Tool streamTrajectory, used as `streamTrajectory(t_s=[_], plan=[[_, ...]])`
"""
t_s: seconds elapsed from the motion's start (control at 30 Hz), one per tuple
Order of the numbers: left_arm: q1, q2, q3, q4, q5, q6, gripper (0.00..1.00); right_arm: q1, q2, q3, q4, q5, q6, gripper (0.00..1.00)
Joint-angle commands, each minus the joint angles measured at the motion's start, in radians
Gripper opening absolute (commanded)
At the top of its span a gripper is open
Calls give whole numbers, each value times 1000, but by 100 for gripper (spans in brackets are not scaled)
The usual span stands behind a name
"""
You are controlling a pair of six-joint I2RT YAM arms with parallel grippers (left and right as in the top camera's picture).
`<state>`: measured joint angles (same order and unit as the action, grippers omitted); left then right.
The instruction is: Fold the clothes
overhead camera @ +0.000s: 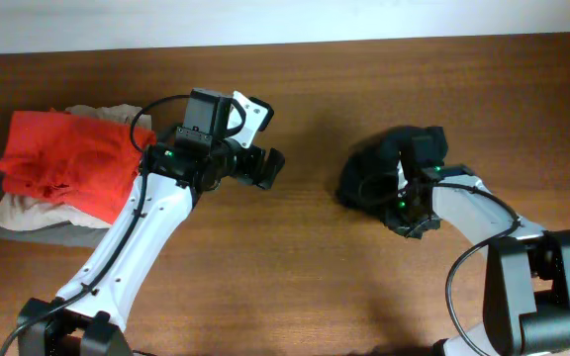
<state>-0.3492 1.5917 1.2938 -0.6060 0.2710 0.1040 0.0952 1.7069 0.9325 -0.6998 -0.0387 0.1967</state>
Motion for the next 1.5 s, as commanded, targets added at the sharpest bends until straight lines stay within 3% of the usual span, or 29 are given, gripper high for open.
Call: streamTrajectory(t_s=[0.0, 0.07, 0.27, 0.37, 0.5, 0.67, 1.0, 1.27, 1.47], plan=[[5, -24, 19, -9, -6, 2, 99, 3, 2, -33, 0, 17, 46, 11], [5, -27, 19, -13, -6, 2, 99, 4, -5, -27, -28, 3, 48, 4], [5, -44, 19, -8, -6, 2, 99, 24, -150, 145, -277, -208, -34, 4], [5, -49, 20, -3, -6, 2, 99, 50, -266, 332, -421, -372, -85, 4], [5, -50, 21, 0, -6, 2, 99, 71, -375, 669, -529, -347, -84, 4], [5, -56, 21, 0, 11, 2, 99, 71, -392, 940, -530, -342, -83, 4], [5, -143, 24, 3, 23, 2, 99, 69, -392, 1046, -326, -253, -47, 4], [5, -167, 24, -5, 21, 2, 99, 26, -391, 1162, -287, 159, -47, 4], [5, -167, 24, -5, 21, 2, 99, -84, -391, 1239, -316, 460, -18, 4]])
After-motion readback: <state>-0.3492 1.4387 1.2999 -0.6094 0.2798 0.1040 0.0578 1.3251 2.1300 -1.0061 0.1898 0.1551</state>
